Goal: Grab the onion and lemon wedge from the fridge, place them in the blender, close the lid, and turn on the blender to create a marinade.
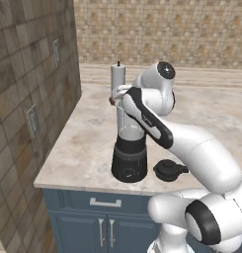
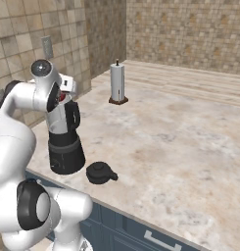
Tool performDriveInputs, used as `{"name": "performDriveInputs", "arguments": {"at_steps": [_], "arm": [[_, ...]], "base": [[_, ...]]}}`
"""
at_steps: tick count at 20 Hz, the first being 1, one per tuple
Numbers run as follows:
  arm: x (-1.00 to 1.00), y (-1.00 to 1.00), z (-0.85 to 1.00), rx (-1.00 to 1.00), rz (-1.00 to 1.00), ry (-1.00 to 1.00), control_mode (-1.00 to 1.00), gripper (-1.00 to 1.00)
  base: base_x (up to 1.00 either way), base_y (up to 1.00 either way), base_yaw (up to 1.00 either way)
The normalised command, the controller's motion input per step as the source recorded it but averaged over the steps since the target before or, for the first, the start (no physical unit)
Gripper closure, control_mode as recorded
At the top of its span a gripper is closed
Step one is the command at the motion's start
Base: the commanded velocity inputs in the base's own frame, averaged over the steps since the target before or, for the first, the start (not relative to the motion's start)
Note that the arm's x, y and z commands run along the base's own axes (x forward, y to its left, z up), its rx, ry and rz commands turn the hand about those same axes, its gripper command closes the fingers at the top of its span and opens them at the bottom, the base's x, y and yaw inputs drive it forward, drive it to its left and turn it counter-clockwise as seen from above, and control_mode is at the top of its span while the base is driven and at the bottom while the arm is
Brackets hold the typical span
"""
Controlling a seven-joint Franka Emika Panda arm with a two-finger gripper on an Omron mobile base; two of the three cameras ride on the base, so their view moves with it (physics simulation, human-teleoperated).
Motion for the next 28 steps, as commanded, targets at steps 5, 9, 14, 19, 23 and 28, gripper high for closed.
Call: {"name": "performDriveInputs", "arguments": {"at_steps": [5, 9, 14, 19, 23, 28], "arm": [[-0.15, 0.13, -0.03, -0.05, 0.00, 0.00, -1.00, -1.00], [-0.48, 0.00, 0.00, -0.07, 0.00, 0.04, -1.00, -1.00], [-0.44, -0.02, 0.02, -0.04, 0.00, 0.04, -1.00, -1.00], [-0.55, -0.24, 0.40, 0.00, 0.00, 0.00, -1.00, -1.00], [-0.70, -0.46, 0.32, 0.00, 0.01, 0.00, -1.00, -1.00], [-0.73, -0.72, 0.00, -0.10, 0.11, 0.03, -1.00, -1.00]], "base": [[0.00, 0.00, 0.00], [0.00, 0.00, 0.00], [0.00, 0.00, 0.00], [0.00, 0.00, 0.00], [0.00, 0.00, 0.00], [0.00, 0.00, 0.00]]}}
